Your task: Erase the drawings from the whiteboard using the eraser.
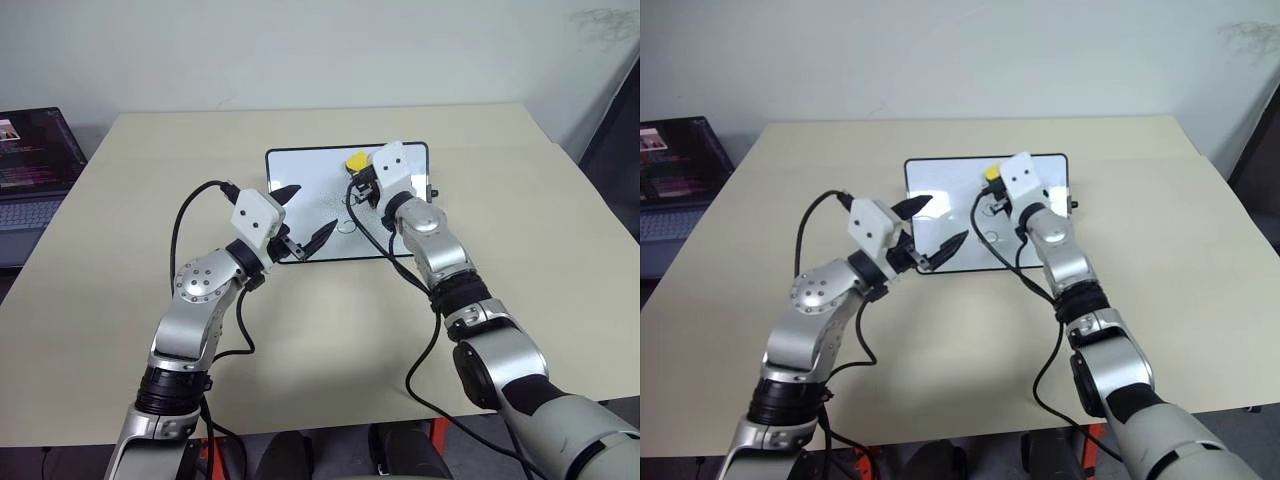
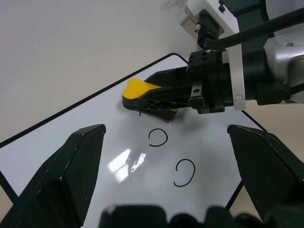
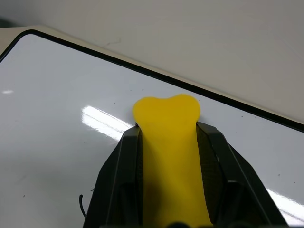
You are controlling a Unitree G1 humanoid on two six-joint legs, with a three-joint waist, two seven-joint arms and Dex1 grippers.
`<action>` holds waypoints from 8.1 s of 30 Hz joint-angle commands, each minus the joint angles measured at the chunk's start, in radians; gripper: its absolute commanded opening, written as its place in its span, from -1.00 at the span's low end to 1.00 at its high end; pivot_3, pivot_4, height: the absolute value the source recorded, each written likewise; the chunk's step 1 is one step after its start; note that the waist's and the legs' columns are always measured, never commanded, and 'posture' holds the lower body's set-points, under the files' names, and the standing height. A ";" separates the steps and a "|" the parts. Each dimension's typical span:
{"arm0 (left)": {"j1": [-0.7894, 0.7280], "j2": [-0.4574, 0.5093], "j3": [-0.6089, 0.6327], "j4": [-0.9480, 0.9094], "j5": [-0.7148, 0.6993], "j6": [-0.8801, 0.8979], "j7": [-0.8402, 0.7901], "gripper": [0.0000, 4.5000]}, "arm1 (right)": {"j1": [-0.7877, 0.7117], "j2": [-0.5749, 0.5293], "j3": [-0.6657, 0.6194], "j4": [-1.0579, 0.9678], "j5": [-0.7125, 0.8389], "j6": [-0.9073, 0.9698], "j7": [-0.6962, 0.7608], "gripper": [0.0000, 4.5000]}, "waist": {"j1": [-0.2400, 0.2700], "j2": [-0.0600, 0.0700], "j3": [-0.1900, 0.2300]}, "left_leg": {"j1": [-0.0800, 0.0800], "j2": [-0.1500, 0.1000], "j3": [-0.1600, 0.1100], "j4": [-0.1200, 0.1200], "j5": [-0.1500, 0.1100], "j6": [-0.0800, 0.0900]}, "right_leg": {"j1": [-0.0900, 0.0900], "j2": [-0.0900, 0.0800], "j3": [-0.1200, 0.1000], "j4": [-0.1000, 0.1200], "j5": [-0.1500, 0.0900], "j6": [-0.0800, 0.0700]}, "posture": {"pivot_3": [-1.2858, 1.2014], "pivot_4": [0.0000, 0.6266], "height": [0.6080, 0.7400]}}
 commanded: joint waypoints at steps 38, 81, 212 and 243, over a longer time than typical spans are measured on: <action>0.031 0.007 0.014 -0.063 -0.017 0.005 0.007 1.00 | 0.304 -0.096 -0.001 -0.684 0.060 0.397 0.071 -0.45 | 0.010 0.000 0.000 | -0.001 0.000 -0.001 -0.001 0.000 0.000 | 0.000 0.000 -0.001 -0.001 0.000 0.000 | 0.03 -0.52 1.00; 0.236 0.040 0.039 -0.125 -0.003 0.016 0.019 1.00 | 0.263 -0.091 0.003 -0.658 0.082 0.404 0.033 -0.45 | 0.012 0.000 0.000 | -0.001 0.000 -0.001 -0.001 0.000 0.000 | 0.000 0.000 -0.001 -0.001 0.000 0.000 | 0.03 -0.52 1.00; 0.153 0.016 0.011 -0.113 0.005 0.007 0.036 1.00 | 0.312 -0.011 0.101 -0.370 -0.020 0.105 0.117 -0.45 | 0.008 0.000 0.000 | 0.001 0.000 -0.001 0.000 0.000 0.000 | 0.001 0.000 -0.001 -0.001 0.000 0.000 | 0.03 -0.52 1.00; 0.138 0.006 0.007 -0.099 0.004 0.007 0.026 1.00 | 0.144 -0.056 0.023 -0.233 -0.003 0.075 0.017 -0.45 | 0.008 0.000 0.000 | 0.001 0.000 0.000 -0.001 0.000 0.000 | 0.001 0.000 0.000 -0.001 0.000 0.000 | 0.03 -0.52 1.00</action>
